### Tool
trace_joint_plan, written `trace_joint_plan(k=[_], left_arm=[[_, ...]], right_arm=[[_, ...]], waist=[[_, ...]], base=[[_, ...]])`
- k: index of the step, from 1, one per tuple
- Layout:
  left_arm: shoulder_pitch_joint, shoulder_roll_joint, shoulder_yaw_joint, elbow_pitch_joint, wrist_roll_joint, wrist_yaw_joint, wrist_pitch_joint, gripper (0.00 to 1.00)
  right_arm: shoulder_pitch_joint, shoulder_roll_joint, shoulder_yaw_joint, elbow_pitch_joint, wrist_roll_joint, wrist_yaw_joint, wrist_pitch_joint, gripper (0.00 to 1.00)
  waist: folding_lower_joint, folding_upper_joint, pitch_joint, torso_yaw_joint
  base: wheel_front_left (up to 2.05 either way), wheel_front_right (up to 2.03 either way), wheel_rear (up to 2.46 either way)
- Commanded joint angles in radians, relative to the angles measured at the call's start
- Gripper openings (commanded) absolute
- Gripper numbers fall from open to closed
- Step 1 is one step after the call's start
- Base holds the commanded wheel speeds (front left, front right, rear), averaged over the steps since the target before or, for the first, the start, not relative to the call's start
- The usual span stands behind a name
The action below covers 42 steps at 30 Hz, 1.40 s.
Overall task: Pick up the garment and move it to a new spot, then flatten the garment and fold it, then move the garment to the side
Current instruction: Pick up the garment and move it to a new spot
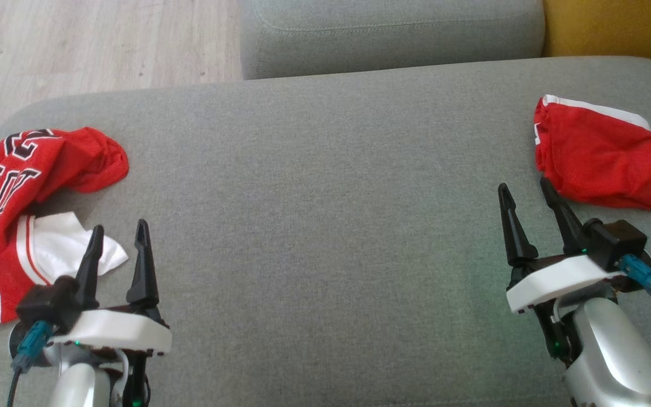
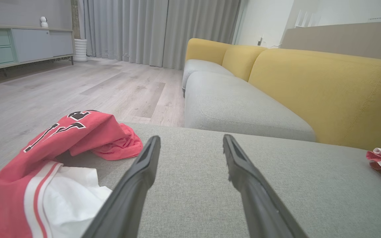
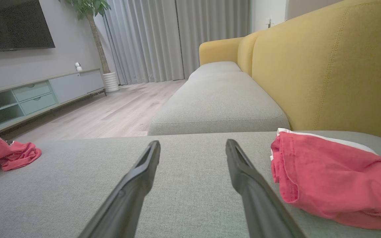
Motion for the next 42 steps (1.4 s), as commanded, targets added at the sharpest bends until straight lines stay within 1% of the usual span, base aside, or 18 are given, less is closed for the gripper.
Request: trace_joint_plan(k=[1, 10, 16, 17, 18, 19, 28, 32, 37, 42], left_arm=[[-0.034, 0.004, 0.038, -0.029, 0.012, -0.004, -0.009, 1.0], [-0.032, -0.001, 0.047, -0.016, 0.011, -0.008, -0.009, 1.0], [-0.038, -0.002, 0.049, -0.001, 0.011, -0.007, -0.009, 1.0], [-0.039, -0.003, 0.05, 0.004, 0.012, -0.006, -0.009, 1.0], [-0.039, -0.003, 0.05, 0.004, 0.012, -0.006, -0.009, 1.0], [-0.039, -0.003, 0.049, 0.005, 0.013, -0.005, -0.009, 1.0], [-0.03, -0.003, 0.06, 0.008, 0.02, 0.002, -0.009, 1.0], [-0.022, 0.0, 0.084, 0.008, 0.018, 0.016, -0.009, 1.0], [-0.006, 0.013, 0.107, 0.011, 0.015, 0.025, -0.009, 1.0], [-0.003, 0.02, 0.112, 0.008, 0.008, 0.023, -0.009, 1.0]], right_arm=[[-0.007, 0.001, 0.017, -0.032, -0.002, -0.001, -0.011, 1.0], [-0.007, 0.004, 0.022, -0.04, 0.014, -0.001, -0.009, 1.0], [-0.01, 0.008, 0.037, -0.045, 0.029, -0.001, -0.004, 1.0], [-0.01, 0.009, 0.048, -0.047, 0.035, -0.001, -0.002, 1.0], [-0.01, 0.009, 0.048, -0.047, 0.035, -0.001, -0.002, 1.0], [-0.01, 0.011, 0.053, -0.048, 0.037, -0.001, -0.001, 1.0], [-0.006, 0.026, 0.079, -0.05, 0.046, -0.001, 0.004, 1.0], [-0.007, 0.034, 0.085, -0.041, 0.045, -0.001, 0.006, 1.0], [-0.013, 0.043, 0.104, -0.036, 0.046, -0.001, 0.005, 1.0], [-0.018, 0.047, 0.103, -0.029, 0.041, -0.001, 0.003, 1.0]], waist=[[0.0001, 0.0, -0.002, -0.001], [0.0001, 0.0, -0.012, -0.006], [0.0001, 0.0, -0.016, 0.033], [0.0001, 0.0, -0.018, 0.06], [0.0001, 0.0, -0.018, 0.06], [0.0001, 0.0, -0.019, 0.076], [0.0001, 0.0, -0.029, 0.245], [0.0001, 0.0, -0.033, 0.308], [0.0001, 0.0, -0.032, 0.364], [0.0001, 0.0, -0.026, 0.394]], base=[[0.0, 0.0, 0.0], [0.0, 0.0, 0.0], [0.0, 0.0, 0.0], [0.0, 0.0, 0.0], [0.0, 0.0, 0.0], [0.0, 0.0, 0.0], [0.0, 0.0, 0.0], [0.0, 0.0, 0.0], [0.0, 0.0, 0.0], [0.0, 0.0, 0.0]])
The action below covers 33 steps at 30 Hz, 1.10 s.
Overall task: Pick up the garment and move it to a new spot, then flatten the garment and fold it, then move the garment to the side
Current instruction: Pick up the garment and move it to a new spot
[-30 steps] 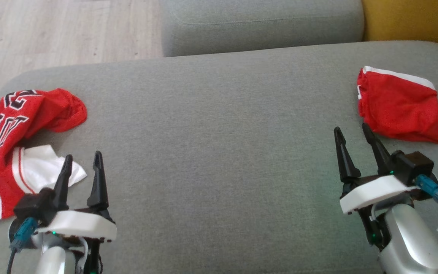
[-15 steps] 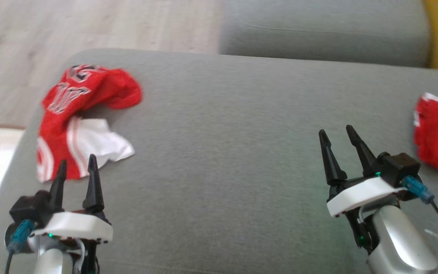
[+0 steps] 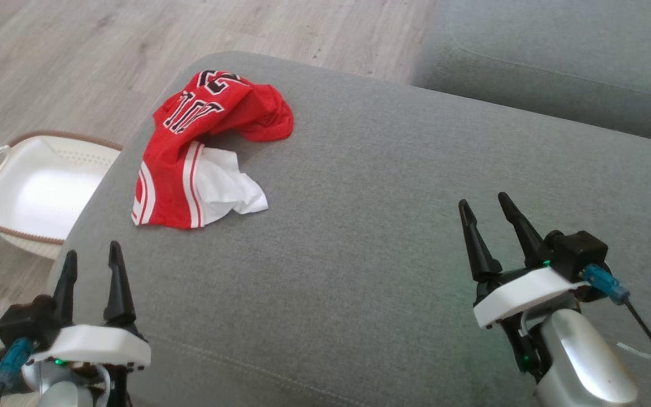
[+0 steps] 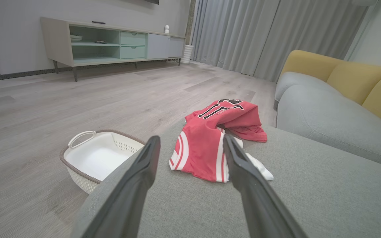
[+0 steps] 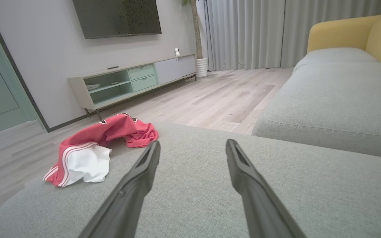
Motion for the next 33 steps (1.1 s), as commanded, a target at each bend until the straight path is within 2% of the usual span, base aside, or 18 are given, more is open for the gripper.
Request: trace_joint_plan(k=[1, 5, 10, 15, 18, 19, 23, 27, 29, 33], left_arm=[[-0.033, 0.02, 0.04, -0.038, -0.007, 0.001, -0.009, 1.0], [-0.038, 0.035, 0.046, -0.045, -0.016, -0.001, 0.004, 1.0], [-0.074, 0.049, 0.057, -0.085, -0.065, -0.017, 0.072, 1.0], [-0.218, 0.149, 0.066, -0.145, -0.095, -0.035, 0.244, 1.0], [-0.314, 0.201, 0.08, -0.111, -0.123, -0.039, 0.344, 1.0], [-0.314, 0.201, 0.08, -0.111, -0.123, -0.039, 0.344, 1.0], [-0.454, 0.264, 0.102, 0.028, -0.181, -0.051, 0.453, 1.0], [-0.569, 0.3, 0.104, 0.211, -0.283, -0.071, 0.558, 1.0], [-0.603, 0.336, 0.083, 0.293, -0.302, -0.077, 0.609, 1.0], [-0.65, 0.371, 0.066, 0.465, -0.357, -0.081, 0.707, 1.0]], right_arm=[[-0.035, 0.009, 0.011, -0.024, -0.004, -0.001, -0.003, 1.0], [-0.038, 0.013, 0.012, -0.021, -0.008, -0.001, -0.004, 1.0], [-0.053, 0.012, 0.015, -0.02, -0.008, -0.001, -0.003, 1.0], [-0.087, -0.002, 0.016, -0.047, -0.022, -0.001, 0.011, 1.0], [-0.105, 0.0, 0.013, -0.069, -0.028, -0.001, 0.02, 1.0], [-0.105, 0.0, 0.013, -0.069, -0.028, -0.001, 0.02, 1.0], [-0.125, 0.0, 0.002, -0.097, -0.042, -0.001, 0.034, 1.0], [-0.142, -0.004, -0.008, -0.117, -0.055, -0.001, 0.043, 1.0], [-0.149, -0.004, -0.014, -0.122, -0.06, -0.001, 0.045, 1.0], [-0.158, 0.001, -0.019, -0.133, -0.065, -0.001, 0.05, 1.0]], waist=[[0.0, 0.0, 0.003, 0.01], [0.0, 0.0, 0.01, 0.015], [0.0, 0.0, 0.028, 0.002], [0.0, 0.0, 0.084, -0.03], [0.0, 0.0, 0.131, -0.062], [0.0, 0.0, 0.131, -0.062], [0.0, 0.0, 0.203, -0.115], [0.0, 0.0, 0.256, -0.175], [0.0, 0.0, 0.274, -0.206], [0.0, 0.0, 0.303, -0.261]], base=[[0.0, 0.0, 0.0], [0.0, 0.0, 0.0], [0.0, 0.0, 0.0], [0.0, 0.0, 0.0], [0.0, 0.0, 0.0], [0.0, 0.0, 0.0], [0.0, 0.0, 0.0], [0.0, 0.0, 0.0], [0.0, 0.0, 0.0], [0.0, 0.0, 0.0]])
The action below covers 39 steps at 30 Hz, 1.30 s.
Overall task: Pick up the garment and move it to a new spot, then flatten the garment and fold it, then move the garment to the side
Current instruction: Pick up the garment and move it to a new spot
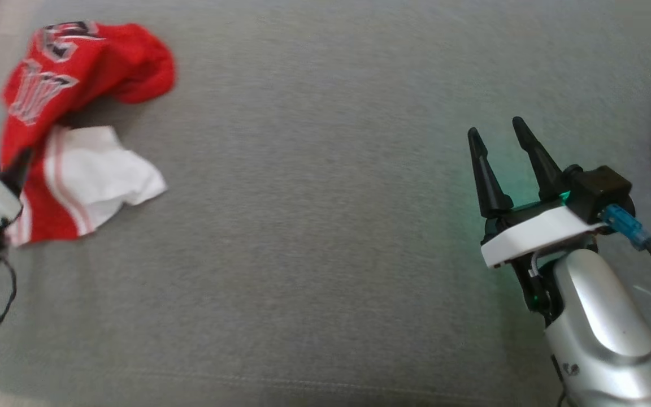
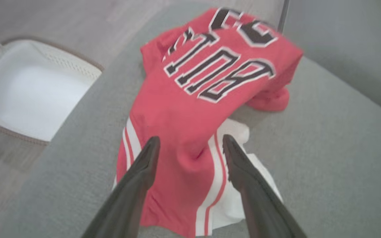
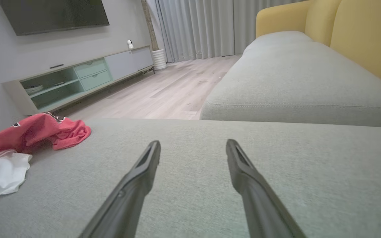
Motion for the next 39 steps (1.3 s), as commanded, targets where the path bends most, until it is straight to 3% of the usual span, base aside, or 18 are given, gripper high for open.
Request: trace_joint_plan(k=[1, 5, 12, 13, 14, 20, 27, 39], left_arm=[[-0.036, 0.069, 0.022, -0.005, -0.004, -0.005, 0.01, 1.0], [-0.05, 0.107, 0.007, 0.142, 0.008, 0.0, 0.065, 1.0], [-0.054, 0.104, -0.024, 0.272, -0.008, -0.004, 0.1, 1.0], [-0.055, 0.107, -0.031, 0.274, -0.007, -0.005, 0.087, 0.4], [-0.057, 0.109, -0.037, 0.274, -0.006, -0.005, 0.071, 0.0], [-0.065, 0.127, -0.12, 0.224, 0.005, -0.006, -0.009, 0.0], [-0.083, 0.183, -0.286, 0.067, 0.023, -0.006, -0.076, 0.0], [-0.145, 0.225, -0.48, -0.302, 0.011, -0.006, -0.049, 0.0]], right_arm=[[-0.032, 0.008, 0.016, -0.038, -0.006, -0.001, 0.0, 1.0], [-0.037, 0.012, 0.01, -0.045, -0.01, -0.001, 0.0, 1.0], [-0.027, 0.012, 0.001, -0.035, -0.007, -0.001, -0.002, 1.0], [-0.025, 0.013, 0.0, -0.032, -0.007, -0.001, -0.001, 1.0], [-0.024, 0.013, 0.0, -0.029, -0.006, -0.001, -0.001, 1.0], [-0.012, 0.017, 0.013, -0.004, 0.01, -0.001, -0.014, 1.0], [0.028, 0.03, 0.029, 0.04, 0.044, -0.001, -0.037, 1.0], [0.062, 0.045, 0.045, 0.065, 0.076, -0.001, -0.058, 1.0]], waist=[[-0.0002, 0.0, 0.04, -0.051], [-0.0002, 0.0, 0.056, -0.094], [-0.0002, 0.0, 0.047, -0.112], [-0.0002, 0.0, 0.042, -0.11], [-0.0002, 0.0, 0.036, -0.108], [-0.0002, 0.0, -0.037, -0.093], [-0.0002, 0.0, -0.164, -0.096], [-0.0002, 0.0, -0.269, -0.199]], base=[[0.0, 0.0, 0.0], [0.0, 0.0, 0.0], [0.0, 0.0, 0.0], [0.0, 0.0, 0.0], [0.0, 0.0, 0.0], [0.0, 0.0, 0.0], [0.0, 0.0, 0.0], [0.0, 0.0, 0.0]])
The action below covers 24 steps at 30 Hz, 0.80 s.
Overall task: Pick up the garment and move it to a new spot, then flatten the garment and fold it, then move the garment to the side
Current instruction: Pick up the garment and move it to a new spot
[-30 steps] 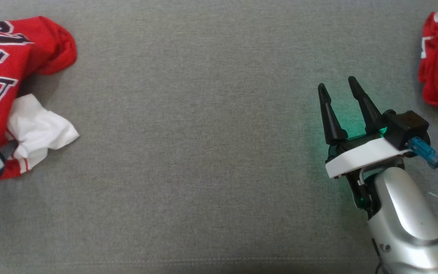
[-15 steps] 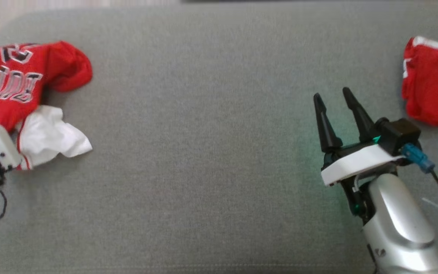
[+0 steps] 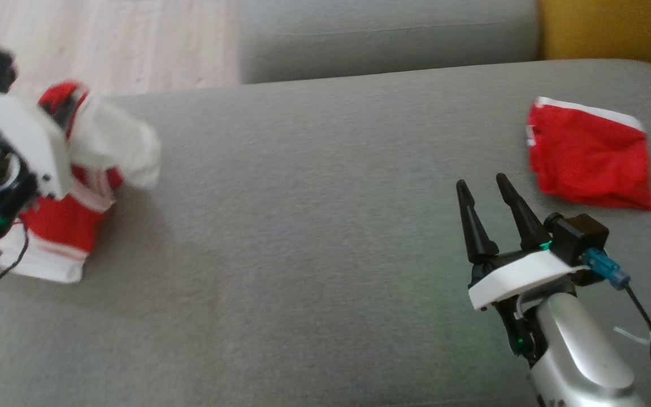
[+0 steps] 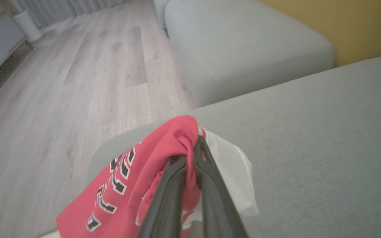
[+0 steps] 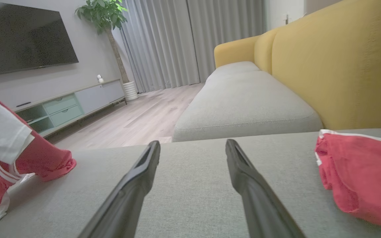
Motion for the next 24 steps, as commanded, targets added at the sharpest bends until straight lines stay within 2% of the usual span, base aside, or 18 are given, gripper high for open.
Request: trace_joint_plan(k=[1, 3, 8, 11, 14, 20, 24], left_arm=[[-0.087, 0.051, 0.038, -0.069, -0.004, 0.001, 0.002, 0.0], [-0.099, 0.049, 0.024, -0.138, 0.005, 0.001, 0.004, 0.0], [-0.153, -0.017, -0.004, -0.304, -0.017, 0.001, 0.008, 0.0], [-0.179, -0.065, -0.017, -0.379, -0.039, 0.005, 0.02, 0.0], [-0.174, -0.088, -0.028, -0.422, -0.055, 0.014, 0.037, 0.0], [-0.039, -0.088, -0.052, -0.417, -0.1, 0.022, 0.058, 0.0], [0.068, -0.065, -0.082, -0.303, -0.087, 0.018, 0.011, 0.0]], right_arm=[[-0.025, 0.011, 0.022, -0.032, 0.003, -0.001, -0.013, 1.0], [-0.03, 0.009, 0.03, -0.035, 0.002, -0.001, -0.014, 1.0], [-0.034, -0.008, 0.028, -0.053, -0.003, -0.001, -0.016, 1.0], [-0.032, -0.016, 0.017, -0.064, -0.005, -0.001, -0.016, 1.0], [-0.027, -0.017, 0.012, -0.078, -0.007, -0.001, -0.014, 1.0], [-0.015, -0.009, 0.02, -0.102, -0.011, -0.001, -0.001, 1.0], [-0.021, -0.001, 0.042, -0.119, -0.008, -0.001, 0.008, 1.0]], waist=[[0.0001, 0.0, -0.02, -0.046], [0.0001, 0.0, -0.021, -0.077], [0.0001, 0.0, -0.022, -0.148], [0.0001, 0.0, -0.017, -0.174], [0.0001, 0.0, -0.01, -0.188], [0.0001, 0.0, 0.01, -0.181], [0.0001, 0.0, 0.027, -0.169]], base=[[0.0, 0.0, 0.0], [0.0, 0.0, 0.0], [0.0, 0.0, 0.0], [0.0, 0.0, 0.0], [0.0, 0.0, 0.0], [0.0, 0.0, 0.0], [0.0, 0.0, 0.0]])
